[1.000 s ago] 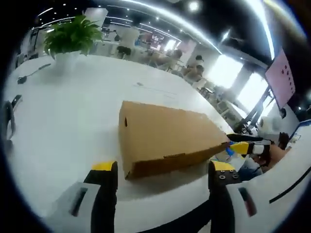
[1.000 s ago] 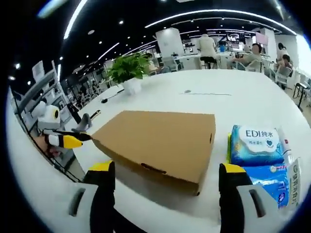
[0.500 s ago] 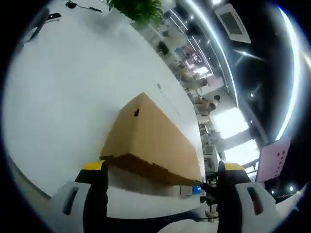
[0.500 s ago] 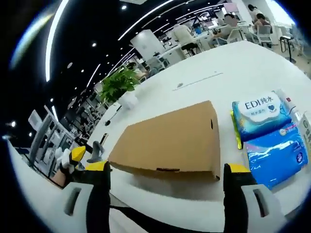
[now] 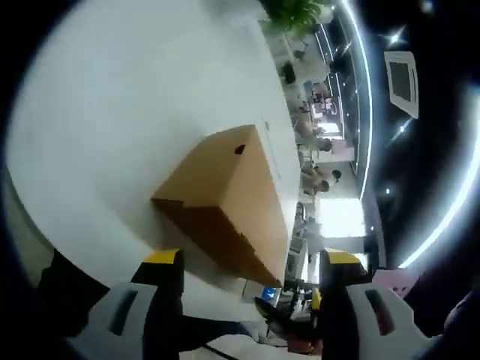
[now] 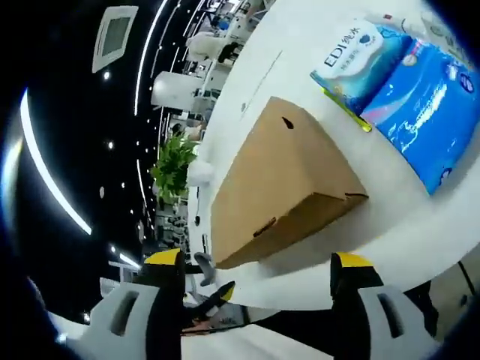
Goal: Operate the shoe box by opening the lid, removing the specified soft item, and placing it in the target area until the item is outside and the box remains undamaged.
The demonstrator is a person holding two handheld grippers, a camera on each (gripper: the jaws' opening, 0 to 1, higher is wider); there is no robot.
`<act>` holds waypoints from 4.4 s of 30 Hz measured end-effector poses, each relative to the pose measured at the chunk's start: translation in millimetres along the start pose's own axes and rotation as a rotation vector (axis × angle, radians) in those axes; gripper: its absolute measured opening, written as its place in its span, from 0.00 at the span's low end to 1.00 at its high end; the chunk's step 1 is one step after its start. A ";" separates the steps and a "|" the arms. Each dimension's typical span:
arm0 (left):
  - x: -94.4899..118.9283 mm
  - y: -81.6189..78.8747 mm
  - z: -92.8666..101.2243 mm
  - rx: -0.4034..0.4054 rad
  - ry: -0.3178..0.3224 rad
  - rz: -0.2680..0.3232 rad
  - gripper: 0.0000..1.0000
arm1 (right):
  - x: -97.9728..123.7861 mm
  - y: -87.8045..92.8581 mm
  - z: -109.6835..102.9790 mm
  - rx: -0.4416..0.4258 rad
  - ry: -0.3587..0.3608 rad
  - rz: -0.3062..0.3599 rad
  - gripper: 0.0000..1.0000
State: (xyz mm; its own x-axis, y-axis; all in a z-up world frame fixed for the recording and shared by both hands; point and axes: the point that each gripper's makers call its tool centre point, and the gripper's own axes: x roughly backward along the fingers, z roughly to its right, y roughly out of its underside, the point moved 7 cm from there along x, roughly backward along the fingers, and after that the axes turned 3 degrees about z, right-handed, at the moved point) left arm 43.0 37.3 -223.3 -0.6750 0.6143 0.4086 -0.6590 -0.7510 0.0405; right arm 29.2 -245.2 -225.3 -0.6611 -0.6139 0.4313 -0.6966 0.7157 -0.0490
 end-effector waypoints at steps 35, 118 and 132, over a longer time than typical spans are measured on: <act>-11.9 -18.5 -24.1 -0.003 0.004 0.077 0.54 | 2.5 -15.3 37.0 -0.231 -0.037 0.370 0.39; -25.1 -36.9 -41.7 -0.359 -0.104 0.031 0.35 | -12.1 -21.6 52.4 -0.125 0.067 0.388 0.30; -15.5 -35.2 -39.6 -0.373 -0.105 0.069 0.48 | -4.5 -17.2 24.4 0.140 0.053 0.306 0.52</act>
State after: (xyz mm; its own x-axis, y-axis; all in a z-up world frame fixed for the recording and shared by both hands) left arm 63.5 63.8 -267.2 -0.6971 0.5232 0.4902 -0.7017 -0.6383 -0.3166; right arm 37.4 -262.8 -248.4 -0.8323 -0.3573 0.4238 -0.5025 0.8091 -0.3047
